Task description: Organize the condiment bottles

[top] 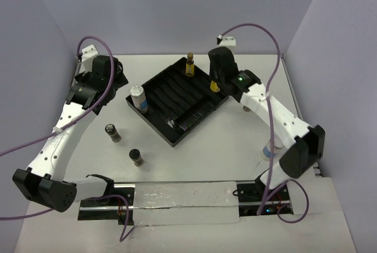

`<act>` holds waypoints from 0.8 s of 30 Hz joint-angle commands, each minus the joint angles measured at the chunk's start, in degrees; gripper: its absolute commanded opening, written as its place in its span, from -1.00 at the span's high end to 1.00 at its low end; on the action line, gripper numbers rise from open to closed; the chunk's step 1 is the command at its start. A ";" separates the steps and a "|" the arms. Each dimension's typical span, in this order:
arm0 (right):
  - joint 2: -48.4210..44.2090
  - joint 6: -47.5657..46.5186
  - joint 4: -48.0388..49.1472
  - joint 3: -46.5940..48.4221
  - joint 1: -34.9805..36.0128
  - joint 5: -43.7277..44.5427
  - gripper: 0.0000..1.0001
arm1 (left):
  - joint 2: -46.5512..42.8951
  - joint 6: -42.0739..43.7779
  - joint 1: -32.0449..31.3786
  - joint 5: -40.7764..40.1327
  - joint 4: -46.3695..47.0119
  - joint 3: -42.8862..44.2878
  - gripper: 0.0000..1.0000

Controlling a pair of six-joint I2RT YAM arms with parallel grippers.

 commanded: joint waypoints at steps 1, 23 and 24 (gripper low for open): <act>9.35 -1.69 7.08 8.75 -1.77 0.88 0.82 | -2.57 0.85 0.63 -3.67 -2.22 0.25 -0.94; 31.53 0.63 15.25 18.51 -5.40 1.37 0.82 | -1.37 1.53 0.97 -4.60 -2.57 -0.02 -0.94; 31.70 1.01 15.46 17.91 -5.50 1.31 0.82 | -1.35 1.53 0.97 -4.39 -2.44 0.02 -0.94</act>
